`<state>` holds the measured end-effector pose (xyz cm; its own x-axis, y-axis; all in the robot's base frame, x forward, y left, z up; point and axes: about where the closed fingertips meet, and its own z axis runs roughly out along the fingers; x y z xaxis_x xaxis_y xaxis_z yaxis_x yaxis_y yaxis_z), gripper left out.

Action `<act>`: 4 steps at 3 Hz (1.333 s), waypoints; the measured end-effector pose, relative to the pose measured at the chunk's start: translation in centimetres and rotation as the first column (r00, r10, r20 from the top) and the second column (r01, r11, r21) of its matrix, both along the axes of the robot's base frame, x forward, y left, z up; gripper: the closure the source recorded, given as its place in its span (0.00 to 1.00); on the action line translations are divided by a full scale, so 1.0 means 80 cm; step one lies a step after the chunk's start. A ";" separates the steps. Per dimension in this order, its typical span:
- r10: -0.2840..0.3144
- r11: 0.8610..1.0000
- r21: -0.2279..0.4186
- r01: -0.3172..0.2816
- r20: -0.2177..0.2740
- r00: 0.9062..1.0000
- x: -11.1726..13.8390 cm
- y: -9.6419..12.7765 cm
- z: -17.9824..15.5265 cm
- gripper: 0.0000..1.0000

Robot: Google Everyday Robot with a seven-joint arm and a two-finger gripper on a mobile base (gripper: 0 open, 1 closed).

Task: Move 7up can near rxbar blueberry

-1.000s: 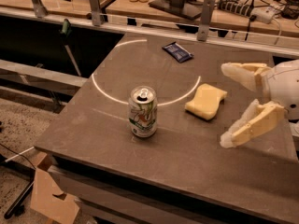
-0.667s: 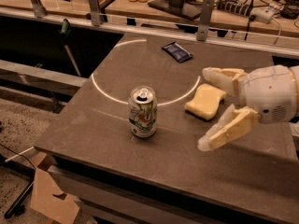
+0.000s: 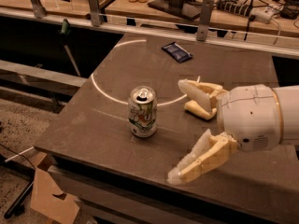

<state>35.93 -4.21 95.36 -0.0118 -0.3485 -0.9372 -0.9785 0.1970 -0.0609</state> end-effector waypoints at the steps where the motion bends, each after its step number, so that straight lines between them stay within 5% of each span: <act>1: -0.016 0.999 0.048 0.016 0.009 1.000 -0.027 0.033 0.010 0.00; 2: -0.016 0.999 0.048 0.016 0.009 1.000 -0.027 0.033 0.010 0.00; 3: -0.059 0.997 0.053 0.059 0.007 0.998 0.022 0.015 -0.029 0.00; 4: -0.100 0.994 0.039 0.100 0.017 0.995 0.115 -0.025 -0.098 0.00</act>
Offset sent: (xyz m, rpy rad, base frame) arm -0.0183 0.0219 0.0059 0.0362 -0.0096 -0.0130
